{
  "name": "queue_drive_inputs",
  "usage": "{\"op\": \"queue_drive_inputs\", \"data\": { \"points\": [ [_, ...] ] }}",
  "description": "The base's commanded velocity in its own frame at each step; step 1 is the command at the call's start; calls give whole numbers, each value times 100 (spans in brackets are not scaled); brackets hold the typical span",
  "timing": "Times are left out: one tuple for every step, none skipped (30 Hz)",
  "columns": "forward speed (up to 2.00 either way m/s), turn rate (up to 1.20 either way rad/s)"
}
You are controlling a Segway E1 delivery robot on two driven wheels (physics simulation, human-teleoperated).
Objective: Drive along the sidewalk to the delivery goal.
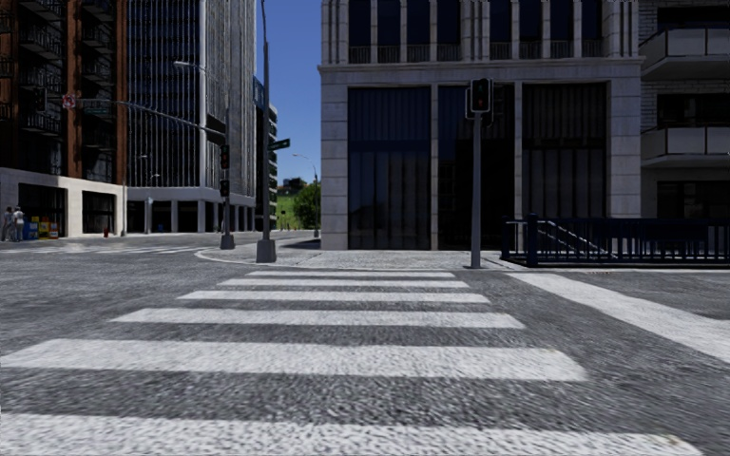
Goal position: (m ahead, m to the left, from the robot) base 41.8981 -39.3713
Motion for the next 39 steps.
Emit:
{"op": "queue_drive_inputs", "data": {
  "points": [
    [200, 0],
    [200, 0],
    [200, 0],
    [200, 0],
    [200, 0],
    [200, 0],
    [200, 0],
    [200, 0],
    [200, 0],
    [200, 0],
    [200, 0],
    [200, 0],
    [200, 0],
    [200, 0],
    [200, 0],
    [200, 0],
    [200, 0],
    [200, 0],
    [200, 0],
    [200, 0],
    [200, 0],
    [200, 0],
    [200, 0],
    [200, 0],
    [200, 0],
    [200, 0],
    [200, 0],
    [200, 0],
    [200, 0],
    [200, 0],
    [200, 0],
    [200, 0],
    [200, 0],
    [200, 0],
    [200, 0],
    [200, 0],
    [200, 0],
    [200, 0],
    [200, 0]
  ]
}}
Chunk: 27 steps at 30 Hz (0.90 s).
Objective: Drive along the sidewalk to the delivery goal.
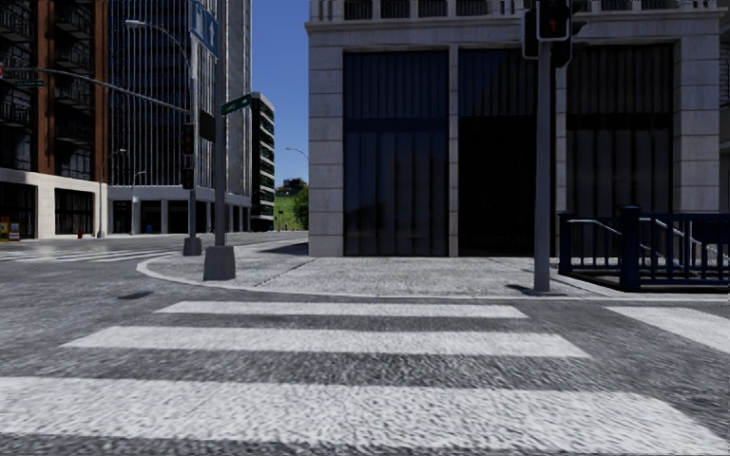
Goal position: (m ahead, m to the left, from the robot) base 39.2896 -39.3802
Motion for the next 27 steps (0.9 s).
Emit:
{"op": "queue_drive_inputs", "data": {
  "points": [
    [200, 0],
    [200, 0],
    [200, 0],
    [200, 0],
    [200, 0],
    [200, 0],
    [200, 0],
    [200, 0],
    [200, 0],
    [200, 0],
    [200, 0],
    [200, 0],
    [200, 0],
    [200, 0],
    [200, 0],
    [200, 0],
    [200, 0],
    [200, 0],
    [200, 0],
    [200, 0],
    [200, 5],
    [200, 9],
    [200, 9],
    [200, 15],
    [200, 18],
    [200, 19],
    [200, 19]
  ]
}}
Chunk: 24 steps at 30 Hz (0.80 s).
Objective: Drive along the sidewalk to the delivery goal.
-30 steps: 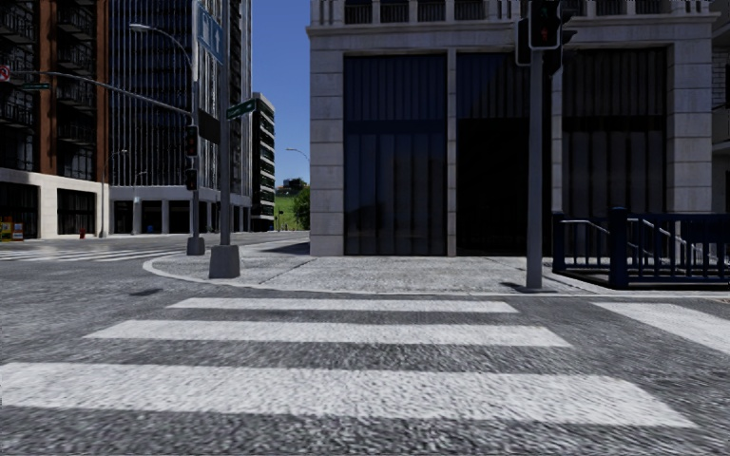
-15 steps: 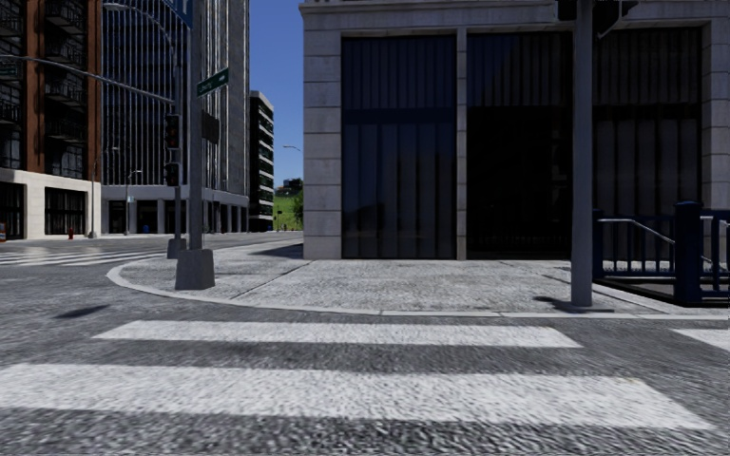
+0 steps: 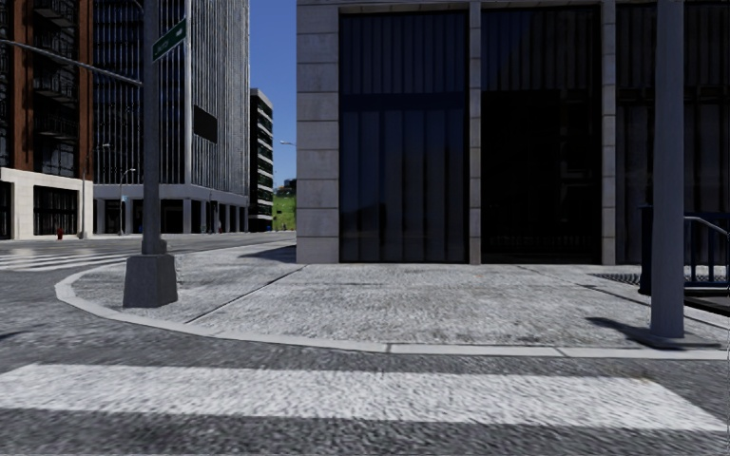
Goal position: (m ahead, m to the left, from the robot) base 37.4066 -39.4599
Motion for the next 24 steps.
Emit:
{"op": "queue_drive_inputs", "data": {
  "points": [
    [200, 19],
    [200, 19],
    [200, 21],
    [200, 22],
    [200, 22],
    [200, 22],
    [200, 22],
    [200, 22],
    [200, 23],
    [200, 23],
    [200, 23],
    [200, 23],
    [200, 23],
    [200, 23],
    [200, 24],
    [200, 24],
    [200, 24],
    [193, 24],
    [191, 25],
    [189, 27],
    [189, 27],
    [187, 29],
    [182, 32],
    [178, 32]
  ]
}}
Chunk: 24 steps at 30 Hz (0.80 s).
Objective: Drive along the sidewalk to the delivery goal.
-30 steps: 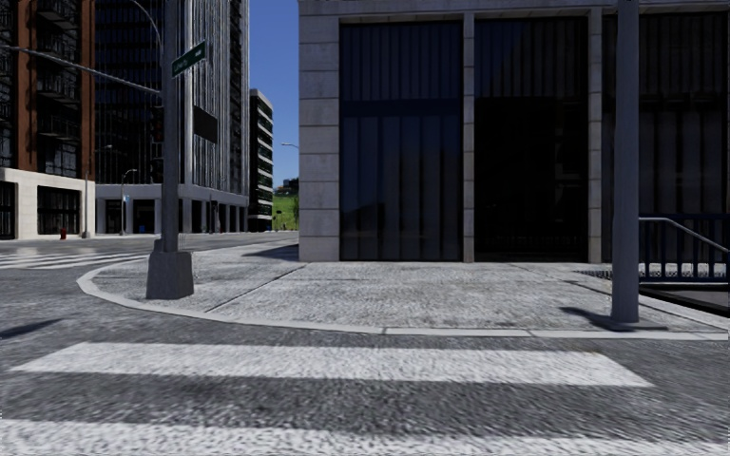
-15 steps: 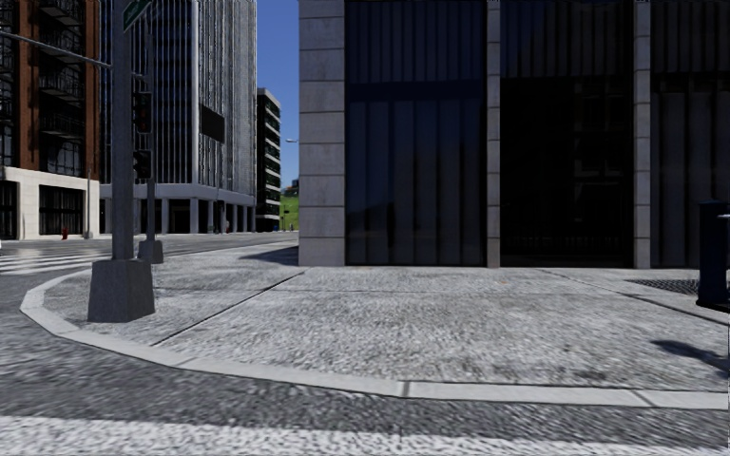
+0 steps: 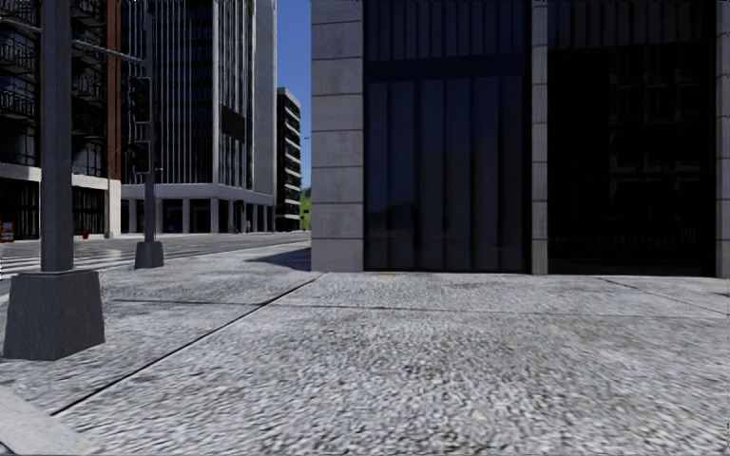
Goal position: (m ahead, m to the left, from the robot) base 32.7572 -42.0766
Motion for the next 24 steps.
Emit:
{"op": "queue_drive_inputs", "data": {
  "points": [
    [176, 33],
    [176, 33],
    [173, 33],
    [172, 33],
    [171, 33],
    [171, 33],
    [171, 33],
    [171, 33],
    [171, 33],
    [171, 33],
    [171, 33],
    [171, 33],
    [170, 33],
    [170, 33],
    [170, 33],
    [170, 33],
    [170, 33],
    [170, 33],
    [170, 33],
    [170, 33],
    [170, 33],
    [170, 33],
    [170, 34],
    [170, 36]
  ]
}}
